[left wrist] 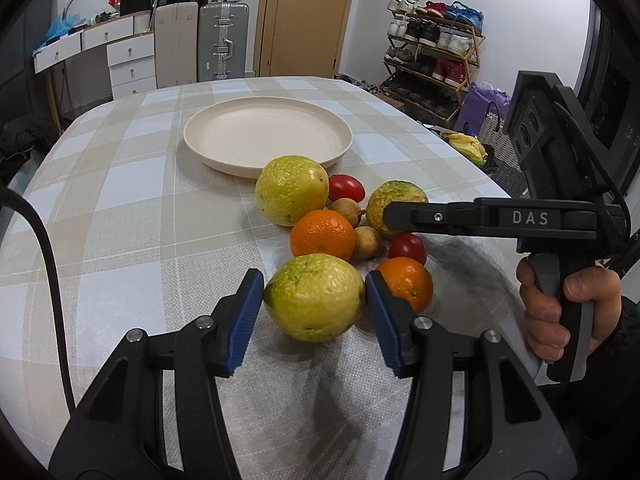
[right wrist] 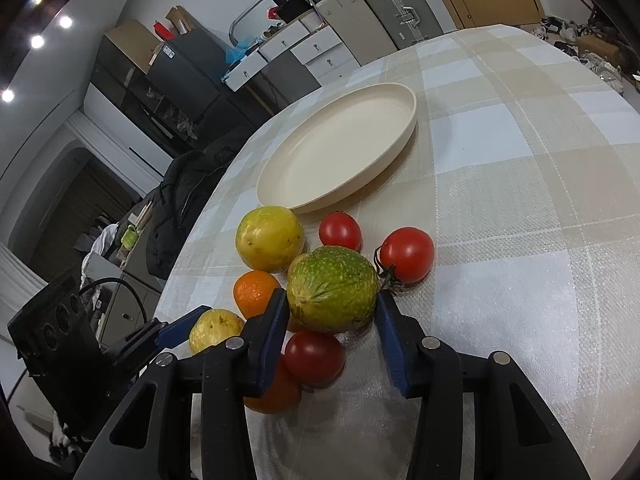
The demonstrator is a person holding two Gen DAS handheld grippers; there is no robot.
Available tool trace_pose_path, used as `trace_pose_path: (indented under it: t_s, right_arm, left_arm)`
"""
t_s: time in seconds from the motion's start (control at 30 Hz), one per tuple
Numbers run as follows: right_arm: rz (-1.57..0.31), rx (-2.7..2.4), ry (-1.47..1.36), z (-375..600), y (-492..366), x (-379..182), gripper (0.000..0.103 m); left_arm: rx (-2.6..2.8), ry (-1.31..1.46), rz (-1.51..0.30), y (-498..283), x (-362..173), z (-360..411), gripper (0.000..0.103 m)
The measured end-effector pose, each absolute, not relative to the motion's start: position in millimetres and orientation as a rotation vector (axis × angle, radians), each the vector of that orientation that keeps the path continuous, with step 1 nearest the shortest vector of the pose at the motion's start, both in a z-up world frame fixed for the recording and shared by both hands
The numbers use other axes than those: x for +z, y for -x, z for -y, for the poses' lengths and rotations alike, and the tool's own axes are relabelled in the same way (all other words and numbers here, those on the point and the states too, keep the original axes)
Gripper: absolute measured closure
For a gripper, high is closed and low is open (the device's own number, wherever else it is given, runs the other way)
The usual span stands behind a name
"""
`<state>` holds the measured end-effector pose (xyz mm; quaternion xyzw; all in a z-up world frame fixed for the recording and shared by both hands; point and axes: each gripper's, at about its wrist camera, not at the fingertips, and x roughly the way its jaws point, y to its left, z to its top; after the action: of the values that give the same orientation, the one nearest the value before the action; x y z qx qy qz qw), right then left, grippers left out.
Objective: Organize fruits
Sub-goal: 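Lift both held fruits and carry them over the cream plate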
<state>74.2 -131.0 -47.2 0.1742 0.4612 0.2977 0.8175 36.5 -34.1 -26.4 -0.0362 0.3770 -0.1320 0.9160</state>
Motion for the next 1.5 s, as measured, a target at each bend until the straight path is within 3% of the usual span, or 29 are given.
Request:
trace_pose_path:
  t_s: [1.5]
  right_arm:
    - [-0.834, 0.693, -0.325, 132, -91, 4, 0.058]
  left_arm:
    - [-0.103, 0.088, -0.570, -72, 28, 11, 0.053]
